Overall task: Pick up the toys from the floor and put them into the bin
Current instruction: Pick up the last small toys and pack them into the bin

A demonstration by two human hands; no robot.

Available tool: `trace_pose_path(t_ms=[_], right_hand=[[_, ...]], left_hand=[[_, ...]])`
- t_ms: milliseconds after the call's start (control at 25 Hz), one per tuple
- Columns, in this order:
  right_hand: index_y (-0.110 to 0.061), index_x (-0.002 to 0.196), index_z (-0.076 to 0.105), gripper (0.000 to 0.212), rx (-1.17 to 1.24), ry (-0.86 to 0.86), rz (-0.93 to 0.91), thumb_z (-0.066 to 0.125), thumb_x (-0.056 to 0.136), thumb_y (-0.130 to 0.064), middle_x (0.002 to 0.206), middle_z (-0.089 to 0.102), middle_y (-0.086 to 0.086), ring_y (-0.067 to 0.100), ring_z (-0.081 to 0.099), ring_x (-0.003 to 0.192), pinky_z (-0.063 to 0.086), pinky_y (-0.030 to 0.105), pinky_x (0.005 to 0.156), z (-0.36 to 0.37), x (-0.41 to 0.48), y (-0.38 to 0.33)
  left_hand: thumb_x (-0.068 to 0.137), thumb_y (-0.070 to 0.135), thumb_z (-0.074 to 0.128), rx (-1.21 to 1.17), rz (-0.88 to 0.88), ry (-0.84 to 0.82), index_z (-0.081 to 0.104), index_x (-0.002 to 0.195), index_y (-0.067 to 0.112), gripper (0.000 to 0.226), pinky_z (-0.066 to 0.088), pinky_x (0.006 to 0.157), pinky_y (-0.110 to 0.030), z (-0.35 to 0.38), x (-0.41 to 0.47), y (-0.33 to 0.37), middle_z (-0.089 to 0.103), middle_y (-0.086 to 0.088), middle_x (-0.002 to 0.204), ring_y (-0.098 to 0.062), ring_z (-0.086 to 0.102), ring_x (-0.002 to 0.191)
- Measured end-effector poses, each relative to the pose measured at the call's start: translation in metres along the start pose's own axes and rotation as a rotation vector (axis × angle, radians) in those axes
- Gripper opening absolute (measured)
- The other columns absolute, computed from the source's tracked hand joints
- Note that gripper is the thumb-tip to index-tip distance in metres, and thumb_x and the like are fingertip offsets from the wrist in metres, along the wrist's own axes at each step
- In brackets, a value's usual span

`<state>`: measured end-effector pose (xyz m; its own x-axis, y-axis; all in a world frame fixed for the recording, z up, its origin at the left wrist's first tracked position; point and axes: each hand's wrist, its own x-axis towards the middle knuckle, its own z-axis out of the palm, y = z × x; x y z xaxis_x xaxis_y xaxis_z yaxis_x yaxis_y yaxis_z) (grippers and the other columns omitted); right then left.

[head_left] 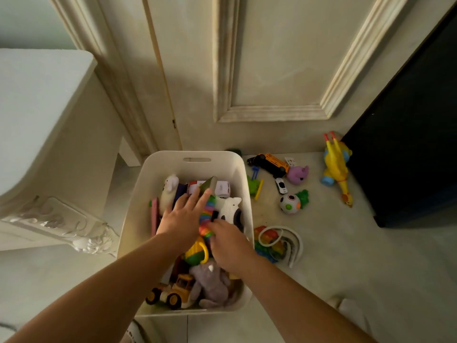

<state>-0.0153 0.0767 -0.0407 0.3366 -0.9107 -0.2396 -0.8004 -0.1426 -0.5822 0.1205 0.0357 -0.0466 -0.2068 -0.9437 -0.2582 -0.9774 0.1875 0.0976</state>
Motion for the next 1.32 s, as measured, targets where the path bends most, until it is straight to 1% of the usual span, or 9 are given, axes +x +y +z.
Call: trace_pose_path(t_ms=[120,240,400,600,720,880,1120,1240,1320], right_hand=[[-0.018,0.113,0.064,0.032,0.285,0.533,0.025,0.040,0.092,-0.014,0.112,0.062,-0.001,0.013,0.056,0.102,0.044,0.018,0.083,-0.040,0.004,0.008],[-0.020,0.108,0.063,0.028,0.346,0.871,0.197,0.044,0.091,-0.011,0.110,0.059,-0.001,0.013,0.057,0.099,0.039,0.010,0.076,-0.092,0.013,0.064],[-0.022,0.135,0.048,0.047,0.265,0.498,0.664,0.056,0.090,-0.017,0.135,0.042,0.013,0.030,0.052,0.115,0.040,0.029,0.090,-0.106,0.018,0.172],[-0.026,0.146,0.034,0.072,0.076,0.155,0.639,0.067,0.083,-0.038,0.152,0.023,0.015,0.035,0.037,0.133,0.038,0.039,0.107,-0.067,0.033,0.237],[-0.025,0.140,0.041,0.065,0.079,0.237,0.638,0.069,0.081,-0.028,0.136,0.034,0.015,0.036,0.049,0.114,0.046,0.038,0.095,-0.049,0.047,0.241],[-0.015,0.120,0.051,0.049,0.118,0.294,0.581,0.074,0.077,-0.017,0.124,0.043,0.011,0.031,0.050,0.108,0.046,0.035,0.084,-0.048,0.053,0.238],[-0.032,0.089,0.056,0.006,0.503,0.519,0.434,0.055,0.090,-0.037,0.088,0.066,-0.008,-0.001,0.063,0.070,0.049,0.014,0.052,-0.069,0.065,0.214],[-0.033,0.076,0.068,0.031,0.631,0.541,0.384,0.042,0.087,-0.046,0.076,0.071,-0.015,-0.004,0.064,0.071,0.046,0.008,0.056,-0.086,0.093,0.212],[-0.028,0.083,0.072,0.031,0.653,0.578,0.460,0.043,0.091,-0.032,0.084,0.070,-0.011,0.003,0.061,0.092,0.039,0.002,0.080,-0.097,0.118,0.219]], left_hand=[[0.086,0.010,0.048,-0.226,-0.056,0.300,0.037,0.142,0.022,0.059,0.034,0.106,-0.045,-0.022,0.015,0.018,0.043,-0.006,0.144,-0.029,0.036,0.130],[0.080,0.008,0.047,-0.314,0.142,0.503,0.052,0.131,0.011,0.051,0.041,0.097,-0.045,-0.049,0.038,0.065,0.054,-0.014,0.126,-0.035,0.047,0.113],[0.080,0.003,0.048,-0.488,0.315,0.398,0.048,0.135,0.011,0.056,0.040,0.100,-0.041,-0.059,0.060,0.141,0.048,-0.012,0.133,-0.032,0.045,0.119],[0.086,0.006,0.048,-0.649,0.140,-0.098,0.030,0.145,0.023,0.064,0.043,0.100,-0.036,-0.021,0.103,0.189,0.027,-0.005,0.149,-0.026,0.041,0.130],[0.090,0.007,0.049,-0.812,-0.118,-0.351,0.028,0.147,0.018,0.061,0.044,0.096,-0.036,-0.002,0.129,0.192,0.031,-0.014,0.147,-0.032,0.049,0.123],[0.093,0.012,0.051,-0.971,-0.302,-0.426,0.030,0.148,0.017,0.059,0.048,0.085,-0.032,0.009,0.151,0.194,0.043,-0.018,0.144,-0.034,0.054,0.121],[0.084,0.051,0.064,-1.414,-0.488,-0.564,0.033,0.145,0.025,0.072,0.056,0.084,-0.046,0.001,0.163,0.184,0.051,-0.011,0.137,-0.030,0.060,0.110],[0.081,0.044,0.072,-1.705,-0.525,-0.484,0.051,0.128,0.014,0.060,0.061,0.063,-0.038,-0.012,0.172,0.172,0.062,-0.017,0.117,-0.029,0.068,0.089],[0.084,0.038,0.071,-1.789,-0.557,-0.382,0.052,0.124,0.014,0.050,0.060,0.059,-0.034,-0.020,0.173,0.163,0.061,-0.017,0.113,-0.029,0.067,0.086]])
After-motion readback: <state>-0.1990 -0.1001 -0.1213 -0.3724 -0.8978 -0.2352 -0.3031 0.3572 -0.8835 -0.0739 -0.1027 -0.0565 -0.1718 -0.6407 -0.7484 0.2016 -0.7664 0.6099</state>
